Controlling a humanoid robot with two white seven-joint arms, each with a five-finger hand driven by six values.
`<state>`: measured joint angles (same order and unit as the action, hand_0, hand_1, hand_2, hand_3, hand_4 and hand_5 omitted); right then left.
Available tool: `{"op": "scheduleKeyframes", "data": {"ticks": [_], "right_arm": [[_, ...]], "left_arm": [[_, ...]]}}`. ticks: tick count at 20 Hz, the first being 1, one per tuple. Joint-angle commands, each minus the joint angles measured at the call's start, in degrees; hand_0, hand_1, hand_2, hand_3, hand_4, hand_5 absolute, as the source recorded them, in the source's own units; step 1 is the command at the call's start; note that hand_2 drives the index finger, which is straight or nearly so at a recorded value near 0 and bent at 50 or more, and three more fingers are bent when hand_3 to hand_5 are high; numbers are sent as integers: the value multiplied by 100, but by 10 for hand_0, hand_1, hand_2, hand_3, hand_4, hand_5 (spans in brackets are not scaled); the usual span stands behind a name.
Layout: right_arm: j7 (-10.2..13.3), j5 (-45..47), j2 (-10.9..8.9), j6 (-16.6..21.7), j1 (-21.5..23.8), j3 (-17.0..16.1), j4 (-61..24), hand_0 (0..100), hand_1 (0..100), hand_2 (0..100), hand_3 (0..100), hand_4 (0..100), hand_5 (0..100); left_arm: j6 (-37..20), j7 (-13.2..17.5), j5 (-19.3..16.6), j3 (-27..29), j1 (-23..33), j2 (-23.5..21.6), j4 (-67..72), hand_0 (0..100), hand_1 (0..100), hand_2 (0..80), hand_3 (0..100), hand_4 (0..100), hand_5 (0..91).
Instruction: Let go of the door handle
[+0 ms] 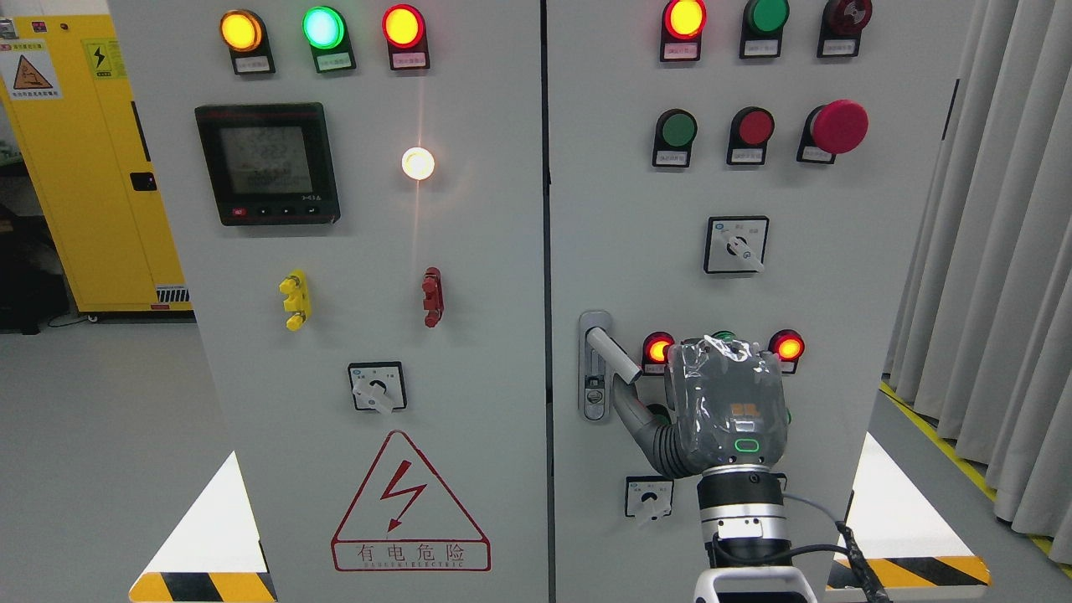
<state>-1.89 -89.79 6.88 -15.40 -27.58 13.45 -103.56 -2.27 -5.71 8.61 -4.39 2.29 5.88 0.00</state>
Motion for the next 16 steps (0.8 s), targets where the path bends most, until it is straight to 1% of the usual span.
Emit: {"op": "scheduleKeyframes", "data": {"ticks": [1,16], "right_arm": [[4,5,-2,-7,-10,-36,-42,405,370,1000,1000,1000,1000],[-5,14,-2,2,-10,-71,-121,411,365,1000,1000,1000,1000]], "left_arm": [[-1,0,0,0,0,1,-88,120,556,0,0,0,0],[-1,0,0,0,0,1,-88,120,556,0,0,0,0]]}}
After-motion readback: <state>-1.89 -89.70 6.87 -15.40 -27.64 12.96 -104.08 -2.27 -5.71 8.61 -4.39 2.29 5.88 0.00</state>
